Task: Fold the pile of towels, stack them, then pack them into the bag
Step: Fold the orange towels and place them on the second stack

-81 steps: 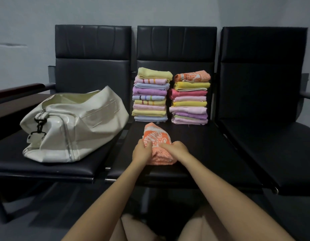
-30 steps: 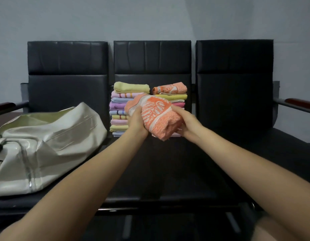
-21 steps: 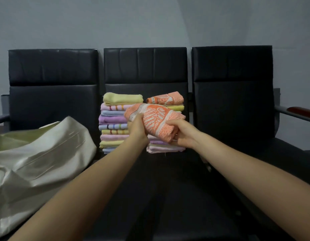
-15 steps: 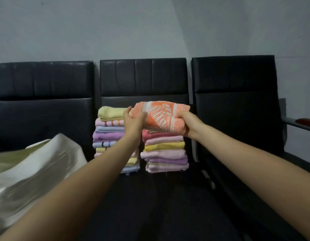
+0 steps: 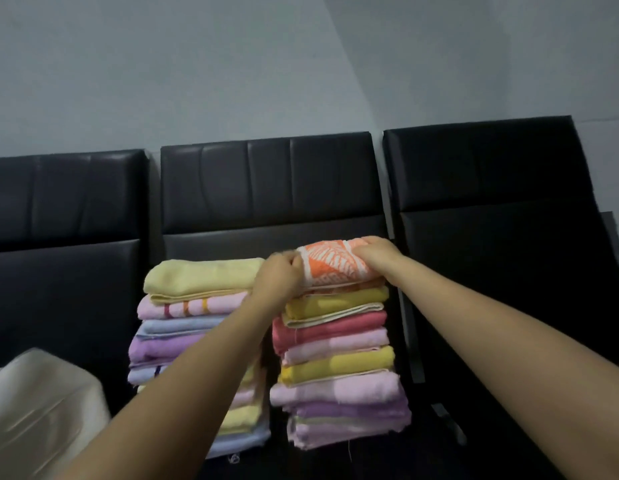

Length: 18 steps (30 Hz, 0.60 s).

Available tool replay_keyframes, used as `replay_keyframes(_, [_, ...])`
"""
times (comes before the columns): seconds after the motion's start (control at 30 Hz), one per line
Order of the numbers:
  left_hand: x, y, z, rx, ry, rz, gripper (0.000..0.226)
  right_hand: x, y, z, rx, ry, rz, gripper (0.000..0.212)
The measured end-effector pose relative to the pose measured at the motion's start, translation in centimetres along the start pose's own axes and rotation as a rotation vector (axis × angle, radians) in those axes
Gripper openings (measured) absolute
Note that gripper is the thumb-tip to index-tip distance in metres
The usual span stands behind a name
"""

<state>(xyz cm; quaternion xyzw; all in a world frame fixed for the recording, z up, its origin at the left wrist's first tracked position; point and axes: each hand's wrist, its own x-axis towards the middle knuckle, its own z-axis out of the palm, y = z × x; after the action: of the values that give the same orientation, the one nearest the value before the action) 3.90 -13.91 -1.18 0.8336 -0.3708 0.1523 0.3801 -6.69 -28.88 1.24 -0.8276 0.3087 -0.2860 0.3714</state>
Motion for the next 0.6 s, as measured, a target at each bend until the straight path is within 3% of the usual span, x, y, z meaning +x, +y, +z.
replay_keyframes(0.1, [-0.9, -1.3, 2.1, 0.172, -0.062, -0.062, 0.045, 0.4, 2.2, 1.5, -0.287, -0.013, 0.038, 0.046])
replay_keyframes(0.2, [-1.1, -1.6, 2.5, 0.184, -0.085, -0.111, 0.045, 0.1, 2.7, 2.0, -0.319, -0.027, 0.009, 0.047])
replay_keyframes(0.3, [-1.6, -0.7, 1.8, 0.242, -0.168, -0.143, 0.041, -0.7, 2.8, 2.0, -0.109, -0.098, 0.01, 0.049])
replay_keyframes(0.37, [-2.1, 0.3, 1.1, 0.278, -0.233, -0.157, 0.042, -1.0, 3.3, 1.6, 0.106, -0.19, 0.049, 0.062])
replay_keyframes(0.47, [-1.5, 1.5, 0.2, 0.397, -0.265, -0.103, 0.042, -1.8, 3.8, 0.8, 0.475, -0.222, 0.264, 0.083])
replay_keyframes(0.57, [-0.5, 2.2, 0.1, 0.327, -0.172, 0.004, 0.04, -2.9, 3.7, -0.1, 0.614, -0.397, 0.465, 0.06])
replay_keyframes(0.6, [-0.4, 2.3, 0.3, 0.274, -0.158, 0.05, 0.043, -2.8, 4.0, -0.3, 0.619, -0.434, 0.506, 0.063])
